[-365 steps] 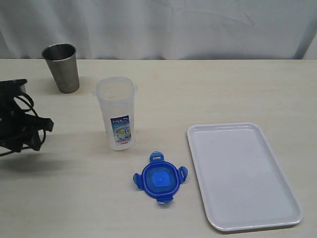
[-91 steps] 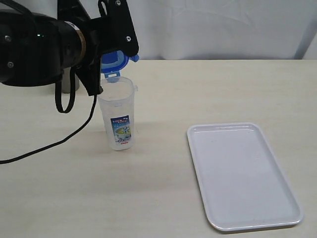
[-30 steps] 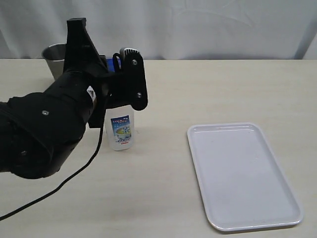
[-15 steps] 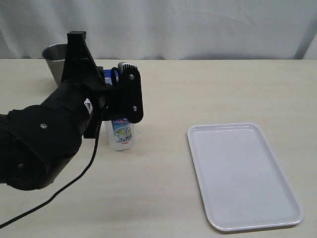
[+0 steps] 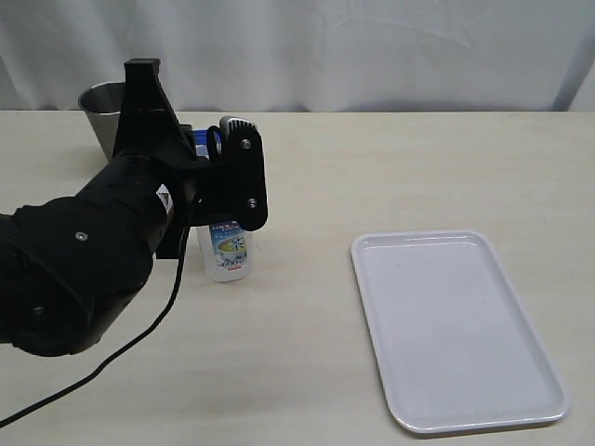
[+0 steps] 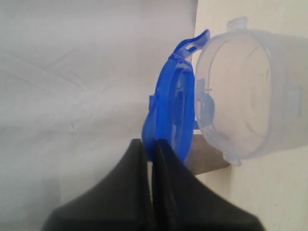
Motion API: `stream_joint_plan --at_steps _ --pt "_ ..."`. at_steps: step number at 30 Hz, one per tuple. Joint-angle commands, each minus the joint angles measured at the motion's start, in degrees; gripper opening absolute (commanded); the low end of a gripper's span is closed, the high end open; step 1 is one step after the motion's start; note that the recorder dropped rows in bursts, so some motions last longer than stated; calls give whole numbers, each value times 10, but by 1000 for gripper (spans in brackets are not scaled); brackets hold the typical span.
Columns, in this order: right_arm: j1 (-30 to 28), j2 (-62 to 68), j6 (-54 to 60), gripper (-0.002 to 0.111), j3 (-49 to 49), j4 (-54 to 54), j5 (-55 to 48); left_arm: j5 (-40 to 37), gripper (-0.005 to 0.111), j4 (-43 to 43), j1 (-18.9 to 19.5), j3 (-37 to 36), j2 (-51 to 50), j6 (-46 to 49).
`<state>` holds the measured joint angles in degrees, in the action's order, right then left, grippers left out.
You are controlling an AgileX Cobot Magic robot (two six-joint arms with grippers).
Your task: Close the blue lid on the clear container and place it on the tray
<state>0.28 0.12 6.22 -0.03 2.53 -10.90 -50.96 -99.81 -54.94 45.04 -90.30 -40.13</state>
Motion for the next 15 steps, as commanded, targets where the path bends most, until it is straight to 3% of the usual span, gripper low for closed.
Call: stream_joint_plan --at_steps 1,7,15 --pt "-1 -1 2 4 0 -2 4 -20 0 -1 -4 14 -1 -16" --pt "-1 -1 2 4 0 -2 4 -22 0 -1 -4 59 -1 -18" --pt "-1 -1 2 4 0 -2 4 -7 0 -1 -7 64 -1 -5"
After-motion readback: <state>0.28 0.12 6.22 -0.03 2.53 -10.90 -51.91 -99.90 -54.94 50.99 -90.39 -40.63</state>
